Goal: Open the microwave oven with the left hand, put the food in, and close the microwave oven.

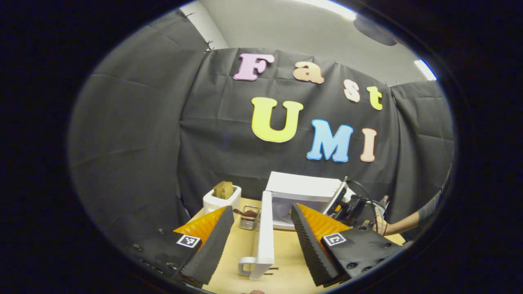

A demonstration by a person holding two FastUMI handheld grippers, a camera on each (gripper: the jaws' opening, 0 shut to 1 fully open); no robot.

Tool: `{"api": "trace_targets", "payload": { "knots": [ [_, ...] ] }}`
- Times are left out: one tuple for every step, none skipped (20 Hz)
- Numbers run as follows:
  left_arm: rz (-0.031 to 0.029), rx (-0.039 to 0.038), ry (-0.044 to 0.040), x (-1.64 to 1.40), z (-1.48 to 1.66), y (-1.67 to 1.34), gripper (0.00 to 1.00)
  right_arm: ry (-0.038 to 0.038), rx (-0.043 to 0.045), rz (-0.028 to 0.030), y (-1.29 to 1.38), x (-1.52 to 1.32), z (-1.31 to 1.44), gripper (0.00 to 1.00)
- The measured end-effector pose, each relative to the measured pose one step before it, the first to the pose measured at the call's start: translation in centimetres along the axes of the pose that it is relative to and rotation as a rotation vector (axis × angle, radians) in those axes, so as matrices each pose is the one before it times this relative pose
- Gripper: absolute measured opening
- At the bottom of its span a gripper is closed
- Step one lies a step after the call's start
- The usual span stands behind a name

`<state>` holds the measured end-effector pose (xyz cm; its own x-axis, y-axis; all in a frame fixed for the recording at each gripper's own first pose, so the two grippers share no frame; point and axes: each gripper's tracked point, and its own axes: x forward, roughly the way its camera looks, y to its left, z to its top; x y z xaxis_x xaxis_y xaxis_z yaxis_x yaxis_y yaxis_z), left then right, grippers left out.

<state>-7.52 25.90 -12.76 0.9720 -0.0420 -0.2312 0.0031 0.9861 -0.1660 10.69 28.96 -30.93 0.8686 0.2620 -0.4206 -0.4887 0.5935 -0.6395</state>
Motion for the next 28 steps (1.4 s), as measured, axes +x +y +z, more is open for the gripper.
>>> {"api": "trace_targets", "payload": {
  "knots": [
    [-0.02679, -0.00063, -0.00103, 0.788, 0.062, -0.726, 0.93, -0.00917, 0.05691, -0.02958, -1.159, -1.638, 0.553, 0.96],
    [-0.02506, 0.0008, -0.00257, 0.642, 0.159, -0.769, 0.93, -0.00904, 0.05493, -0.02591, -1.179, -1.592, 0.5, 0.96],
    [-0.01745, -0.00142, -0.00245, 0.439, 0.074, -0.427, 0.93, -0.01119, 0.05286, -0.02238, -1.031, -1.367, 0.471, 0.96],
    [-0.01805, -0.00695, -0.00088, 0.585, 0.056, -0.579, 0.94, -0.01258, 0.04356, -0.02248, -1.155, -1.29, 0.624, 0.96],
    [-0.01821, -0.01183, -0.0004, 0.697, -0.016, -0.588, 0.94, -0.0145, 0.03857, -0.0199, -1.061, -1.173, 0.671, 0.96],
    [-0.01657, -0.0065, -0.0005, 0.629, 0.122, -0.685, 0.94, -0.01108, 0.03812, -0.02257, -1.165, -1.195, 0.665, 0.96],
    [-0.01532, 0.00022, -0.00464, 0.461, 0.16, -0.64, 0.94, -0.01103, 0.04708, -0.0127, -0.971, -1.127, 0.66, 0.96],
    [-0.01028, 0.00349, -0.00552, 0.53, 0.157, -0.636, 0.94, -0.01238, 0.05398, -0.00949, -0.876, -0.929, 0.736, 0.96],
    [-0.00714, 0.00321, -0.00295, 0.53, 0.151, -0.455, 0.92, -0.01225, 0.04995, -0.01422, -0.92, -0.931, 0.734, 0.96],
    [-0.01061, 0.00024, -0.0025, 0.353, 0.072, -0.556, 0.93, -0.01372, 0.04916, -0.01387, -0.91, -0.935, 0.722, 0.96],
    [-0.01014, -0.00088, -0.00223, 0.267, 0.007, -0.573, 0.93, -0.01629, 0.04687, -0.01448, -0.875, -0.886, 0.732, 0.96],
    [-0.00426, 0.00134, -0.00218, 0.166, 0.053, -0.314, 0.94, -0.01478, 0.0411, -0.01187, -0.71, -0.859, 0.813, 0.96],
    [-0.00116, 0.0028, -0.00389, 0.158, 0.118, -0.315, 0.93, -0.01237, 0.03264, -0.00924, -0.669, -0.901, 0.753, 0.95],
    [-0.00012, 0.00321, -0.00542, 0.439, 0.131, -0.297, 0.94, -0.01624, 0.02257, -0.00727, -0.631, -0.845, 0.907, 0.95],
    [0.00578, 0.00141, -0.003, 0.214, 0.044, -0.082, 0.94, -0.01416, 0.01239, -0.01119, -0.565, -0.726, 0.806, 0.95],
    [0.00782, -0.00335, -0.0048, 0.222, 0.094, -0.033, 0.94, -0.01687, 0.01246, -0.00557, -0.476, -0.623, 0.722, 0.95],
    [0.00419, -0.00819, -0.00494, 0.153, 0.108, -0.234, 0.93, -0.0127, 0.0143, -0.00547, -0.204, -0.692, 0.621, 0.95],
    [0.00421, -0.00763, -0.00374, -0.075, 0.12, -0.016, 0.94, -0.01086, 0.01432, -0.00397, -0.274, -0.607, 0.455, 0.95],
    [0.00849, -0.00602, -0.00142, 0.155, 0.044, -0.043, 0.94, -0.0098, 0.01317, -0.00332, -0.206, -0.39, 0.472, 0.95],
    [0.00871, -0.00266, 0.00358, 0.095, -0.109, 0.124, 0.92, -0.01029, 0.00879, 0.00011, -0.08, -0.372, 0.356, 0.95],
    [0.01305, 0.00393, -0.00289, 0.183, 0.007, 0.176, 0.92, -0.01002, 0.00078, -0.00048, -0.088, -0.424, 0.325, 0.98],
    [0.0088, 0.00959, -0.00712, -0.043, 0.235, 0.086, 0.92, -0.00545, -0.00548, -0.0047, -0.186, -0.248, 0.199, 0.95],
    [-0.00262, 0.00951, -0.0046, 0.077, 0.209, -0.22, 0.92, -0.00455, -0.00224, 0.00012, -0.077, -0.126, 0.104, 0.95],
    [-0.01399, 0.00664, 0.00175, 0.147, 0.017, -0.426, 0.92, 0.00053, -0.00022, 0.00067, -0.054, 0.075, -0.062, 0.95],
    [-0.02016, 0.00247, 0.00804, -0.024, -0.027, -0.555, 0.93, 0.00181, 0.00172, 0.00071, -0.324, -0.032, 0.005, 0.95],
    [0.00328, 0.00971, 0.00455, -0.106, -0.029, 0.218, 0.64, 0.00288, 0.0025, -0.00073, -0.125, 0.204, -0.136, 0.95],
    [0.05044, 0.01927, -0.00303, -0.348, 0.285, 1.295, 0.36, 0.00479, 0.00382, 0.00004, -0.017, 0.161, -0.142, 0.95],
    [0.06278, 0.00884, -0.00577, 0.598, -0.398, 1.626, 0.07, 0.00312, 0.00776, 0.00183, 0.206, 0.205, -0.215, 0.95]
  ]
}}
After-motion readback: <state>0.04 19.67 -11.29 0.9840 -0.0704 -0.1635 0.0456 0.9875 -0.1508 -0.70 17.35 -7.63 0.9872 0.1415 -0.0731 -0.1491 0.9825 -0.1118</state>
